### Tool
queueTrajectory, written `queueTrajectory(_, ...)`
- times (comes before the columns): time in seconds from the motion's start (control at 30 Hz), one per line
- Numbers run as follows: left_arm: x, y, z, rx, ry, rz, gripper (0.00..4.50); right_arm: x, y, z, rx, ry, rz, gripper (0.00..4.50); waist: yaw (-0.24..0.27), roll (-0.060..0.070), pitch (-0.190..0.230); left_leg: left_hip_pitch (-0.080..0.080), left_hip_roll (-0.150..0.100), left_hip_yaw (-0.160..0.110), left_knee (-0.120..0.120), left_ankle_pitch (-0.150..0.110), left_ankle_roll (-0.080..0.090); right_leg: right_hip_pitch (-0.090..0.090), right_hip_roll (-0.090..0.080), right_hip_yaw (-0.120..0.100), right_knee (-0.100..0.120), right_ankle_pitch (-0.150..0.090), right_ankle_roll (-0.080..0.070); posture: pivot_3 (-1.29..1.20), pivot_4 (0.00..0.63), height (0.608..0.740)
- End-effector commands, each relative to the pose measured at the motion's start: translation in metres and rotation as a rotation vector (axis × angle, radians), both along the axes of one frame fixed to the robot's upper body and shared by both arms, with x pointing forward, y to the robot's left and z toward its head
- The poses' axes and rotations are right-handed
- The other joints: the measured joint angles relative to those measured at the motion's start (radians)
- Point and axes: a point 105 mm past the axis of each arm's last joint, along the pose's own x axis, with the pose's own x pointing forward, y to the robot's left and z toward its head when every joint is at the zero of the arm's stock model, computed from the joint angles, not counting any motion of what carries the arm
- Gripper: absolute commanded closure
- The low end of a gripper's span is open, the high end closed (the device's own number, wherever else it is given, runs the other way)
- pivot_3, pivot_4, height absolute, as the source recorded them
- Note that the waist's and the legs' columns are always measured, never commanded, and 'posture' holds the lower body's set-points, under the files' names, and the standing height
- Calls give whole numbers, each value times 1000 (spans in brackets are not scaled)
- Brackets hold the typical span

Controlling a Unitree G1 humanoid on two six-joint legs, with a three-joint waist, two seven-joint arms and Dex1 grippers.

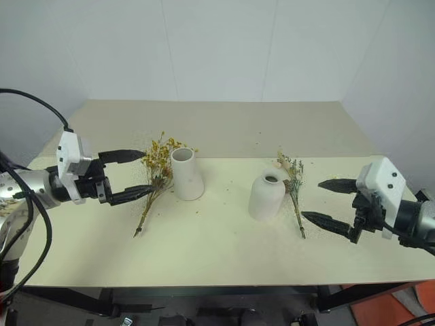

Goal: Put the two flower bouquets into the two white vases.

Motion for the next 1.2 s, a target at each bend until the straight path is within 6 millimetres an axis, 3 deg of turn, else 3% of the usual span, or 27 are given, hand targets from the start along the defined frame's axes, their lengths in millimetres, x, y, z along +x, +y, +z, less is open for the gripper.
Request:
queueTrajectory(0.03,-6,2,12,-4,-44,-21,0,-4,4,8,8,-32,10,29,-2,0,0,0,0,0,0,0,0,0,0,0,0,0,0,0,150,740)
queueTrajectory(0.2,-7,0,16,-7,-51,-60,0,-1,6,5,24,-19,-1,29,-1,0,0,0,0,0,0,0,0,0,0,0,0,0,0,0,150,740)
queueTrajectory(0.33,-1,-19,28,17,-76,-139,0,7,4,3,49,-1,-68,29,4,0,0,0,0,0,1,0,0,1,0,0,0,0,0,0,150,740)
queueTrajectory(0.53,3,-64,35,106,-11,-339,0,23,9,-25,85,102,-211,29,6,-1,0,-1,-1,-1,1,0,0,0,0,-1,0,0,0,0,150,740)
queueTrajectory(0.73,21,-103,45,173,-8,-420,0,46,1,-48,116,289,-450,29,-1,-1,0,-1,-1,-1,2,0,0,0,0,0,0,0,0,0,150,740)
queueTrajectory(1.0,22,-153,36,237,16,-556,0,60,2,-67,27,434,-582,29,-1,0,0,-5,-2,-1,1,0,0,-4,0,0,0,0,0,0,150,740)
queueTrajectory(1.2,23,-172,27,252,28,-594,0,69,2,-83,-44,494,-616,29,-4,0,0,-5,-2,-1,1,0,0,-4,0,0,0,0,0,0,150,740)
